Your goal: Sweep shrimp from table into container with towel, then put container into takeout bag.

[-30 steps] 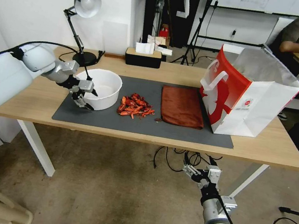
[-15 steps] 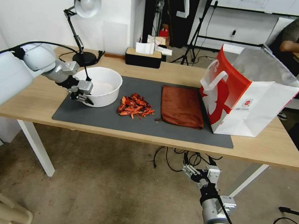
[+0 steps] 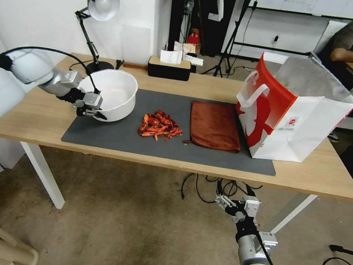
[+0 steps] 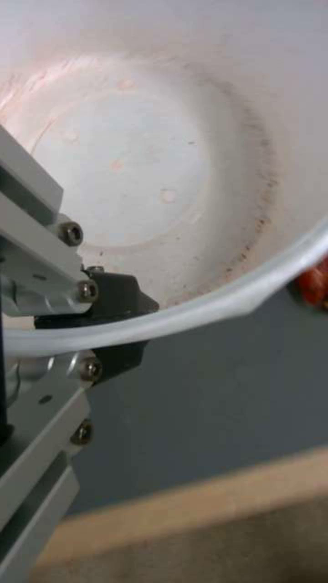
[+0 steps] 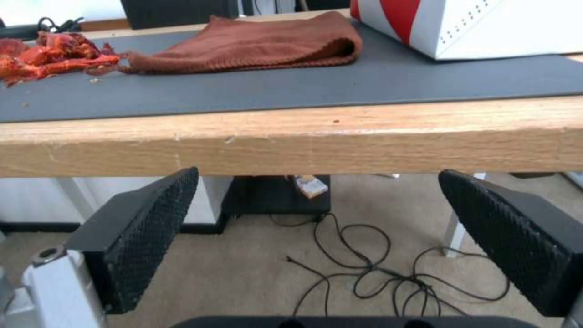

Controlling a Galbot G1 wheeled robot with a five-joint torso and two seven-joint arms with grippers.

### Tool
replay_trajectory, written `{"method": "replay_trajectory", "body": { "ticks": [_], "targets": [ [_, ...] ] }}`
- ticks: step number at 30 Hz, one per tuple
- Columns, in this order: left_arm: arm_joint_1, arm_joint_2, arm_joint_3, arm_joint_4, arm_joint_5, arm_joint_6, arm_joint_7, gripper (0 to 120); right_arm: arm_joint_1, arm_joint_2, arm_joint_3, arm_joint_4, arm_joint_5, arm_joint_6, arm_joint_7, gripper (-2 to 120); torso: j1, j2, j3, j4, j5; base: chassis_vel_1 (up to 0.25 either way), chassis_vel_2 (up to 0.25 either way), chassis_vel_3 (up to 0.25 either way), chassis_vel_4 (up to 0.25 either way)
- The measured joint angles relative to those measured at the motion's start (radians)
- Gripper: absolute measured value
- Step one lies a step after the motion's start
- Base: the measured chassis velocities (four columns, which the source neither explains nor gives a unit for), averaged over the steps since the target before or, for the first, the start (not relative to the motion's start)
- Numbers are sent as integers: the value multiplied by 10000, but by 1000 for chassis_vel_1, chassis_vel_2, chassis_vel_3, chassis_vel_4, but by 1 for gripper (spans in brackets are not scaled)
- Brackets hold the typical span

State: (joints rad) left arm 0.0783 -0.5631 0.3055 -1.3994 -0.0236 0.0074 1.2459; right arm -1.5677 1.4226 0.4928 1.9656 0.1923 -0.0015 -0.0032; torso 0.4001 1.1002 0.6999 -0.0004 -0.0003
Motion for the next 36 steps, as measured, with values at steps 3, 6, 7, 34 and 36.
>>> {"method": "replay_trajectory", "body": {
  "ticks": [3,6,7,34,36],
  "targets": [
    [1182,891,-1302,-1094,-112,-861,101,0,31,12,-30,-27,0,8,29,100,-1,0,0,0,2,0,0,0,0],
    [2599,1822,-2689,-1972,-211,-1680,139,0,32,20,-64,-44,-1,21,35,100,-1,0,0,9,1,0,0,0,0],
    [3521,2296,-3399,-2585,-347,-2075,24,0,33,17,-79,-66,0,34,33,100,-2,0,-2,12,4,0,0,0,0],
    [8475,2630,-4274,-6576,3542,-6183,-35,0,-221,5,59,188,-16,78,61,100,0,-2,0,3,4,0,0,0,0],
    [9041,2391,-4272,-6361,4103,-6411,48,0,-201,-7,54,219,-16,60,62,100,0,-2,0,4,4,0,0,0,0]
  ]
}}
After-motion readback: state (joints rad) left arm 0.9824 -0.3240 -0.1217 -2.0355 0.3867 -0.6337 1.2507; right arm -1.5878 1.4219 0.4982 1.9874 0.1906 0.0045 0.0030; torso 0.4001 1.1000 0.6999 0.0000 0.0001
